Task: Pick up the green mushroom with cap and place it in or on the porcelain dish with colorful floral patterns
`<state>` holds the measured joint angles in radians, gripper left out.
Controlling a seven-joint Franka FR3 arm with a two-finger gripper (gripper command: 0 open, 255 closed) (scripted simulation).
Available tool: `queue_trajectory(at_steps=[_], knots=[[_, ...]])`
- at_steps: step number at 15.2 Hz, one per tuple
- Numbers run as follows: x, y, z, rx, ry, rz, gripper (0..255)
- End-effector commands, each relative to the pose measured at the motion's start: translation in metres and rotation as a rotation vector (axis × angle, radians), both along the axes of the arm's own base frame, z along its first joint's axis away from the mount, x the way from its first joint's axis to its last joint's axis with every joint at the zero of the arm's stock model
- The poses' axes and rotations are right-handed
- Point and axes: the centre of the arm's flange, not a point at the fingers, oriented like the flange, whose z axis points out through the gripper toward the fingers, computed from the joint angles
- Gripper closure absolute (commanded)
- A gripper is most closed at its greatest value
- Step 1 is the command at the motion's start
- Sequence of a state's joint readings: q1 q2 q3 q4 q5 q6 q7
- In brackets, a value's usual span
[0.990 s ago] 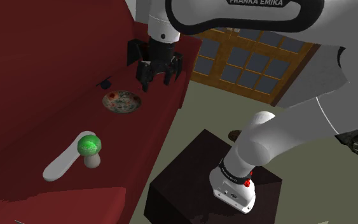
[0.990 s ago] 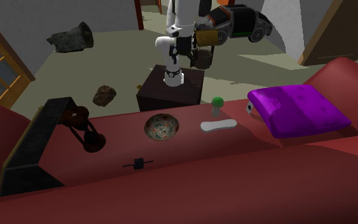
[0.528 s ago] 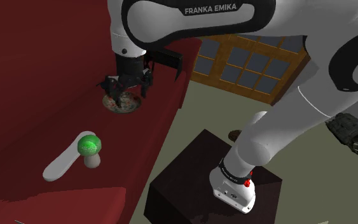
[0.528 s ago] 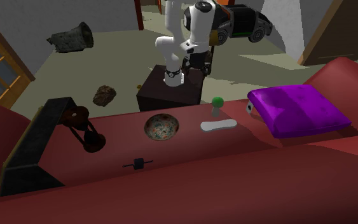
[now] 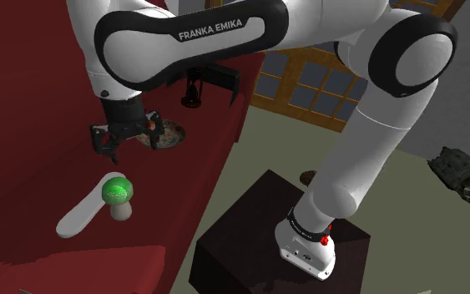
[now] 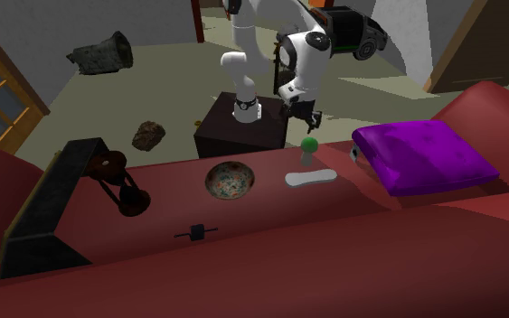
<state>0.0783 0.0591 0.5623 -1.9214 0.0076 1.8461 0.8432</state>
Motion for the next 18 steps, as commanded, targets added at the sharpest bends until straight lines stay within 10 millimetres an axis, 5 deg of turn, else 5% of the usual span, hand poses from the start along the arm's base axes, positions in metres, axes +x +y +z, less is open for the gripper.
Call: queue_trajectory(at_steps=[1,5,12,18], knots=[[0.009,0.024,-0.014,-0.005,0.018,-0.015,0],[0.029,0.062,-0.039,-0.014,0.049,-0.035,0],[0.022,0.060,-0.075,-0.014,0.049,-0.035,0],[0.022,0.060,-0.078,-0.014,0.049,-0.035,0]])
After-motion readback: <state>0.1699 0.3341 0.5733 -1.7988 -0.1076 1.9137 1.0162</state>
